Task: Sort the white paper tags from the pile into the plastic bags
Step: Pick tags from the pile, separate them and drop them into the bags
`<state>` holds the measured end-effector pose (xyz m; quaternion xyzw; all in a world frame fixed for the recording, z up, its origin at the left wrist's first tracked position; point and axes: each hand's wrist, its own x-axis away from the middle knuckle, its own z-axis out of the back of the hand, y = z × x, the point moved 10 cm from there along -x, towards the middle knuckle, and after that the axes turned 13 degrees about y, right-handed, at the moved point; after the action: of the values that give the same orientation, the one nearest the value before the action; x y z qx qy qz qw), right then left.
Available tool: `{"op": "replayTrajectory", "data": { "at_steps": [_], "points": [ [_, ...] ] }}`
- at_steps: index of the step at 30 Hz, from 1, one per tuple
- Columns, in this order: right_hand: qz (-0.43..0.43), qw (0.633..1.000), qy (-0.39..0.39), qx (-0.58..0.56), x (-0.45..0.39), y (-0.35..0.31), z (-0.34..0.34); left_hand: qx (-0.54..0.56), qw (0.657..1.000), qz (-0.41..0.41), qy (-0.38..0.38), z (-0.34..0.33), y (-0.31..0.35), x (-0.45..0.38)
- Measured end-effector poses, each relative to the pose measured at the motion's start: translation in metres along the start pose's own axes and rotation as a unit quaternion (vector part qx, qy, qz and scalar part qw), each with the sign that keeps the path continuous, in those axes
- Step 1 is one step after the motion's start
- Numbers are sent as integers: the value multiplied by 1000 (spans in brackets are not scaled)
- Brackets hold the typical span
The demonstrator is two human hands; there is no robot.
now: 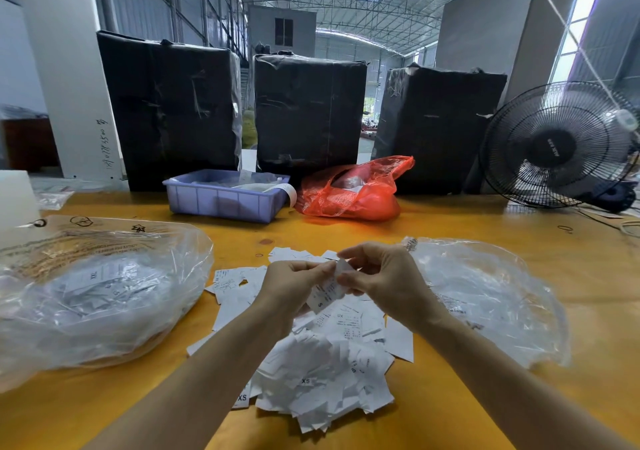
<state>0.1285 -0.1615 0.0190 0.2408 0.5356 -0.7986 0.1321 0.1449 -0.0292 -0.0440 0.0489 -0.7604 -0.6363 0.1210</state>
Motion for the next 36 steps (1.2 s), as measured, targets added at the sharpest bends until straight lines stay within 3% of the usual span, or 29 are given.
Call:
{"op": "replayTrajectory", "data": {
  "at_steps": [5,14,18,21,24,30,36],
  "points": [
    [6,999,8,36,1,-3,1,52,998,11,42,9,-1,-5],
    [27,994,-72,81,15,-8,-22,105,990,20,96,17,-4,-3],
    [11,996,-67,53,15,-7,-21,112,989,54,80,12,-8,0],
    [-57,998,-21,-21,9,6,-11,105,990,89,39,2,-13,5],
    [-122,989,-7,-88,8,18,-6,67,993,99,-5,-3,-12,7],
    [-180,977,3,-118,6,36,-4,-98,994,25,-40,10,4,-4],
    [-177,977,4,-119,7,34,-2,-229,968,-21,-98,13,8,-6]
  ]
}}
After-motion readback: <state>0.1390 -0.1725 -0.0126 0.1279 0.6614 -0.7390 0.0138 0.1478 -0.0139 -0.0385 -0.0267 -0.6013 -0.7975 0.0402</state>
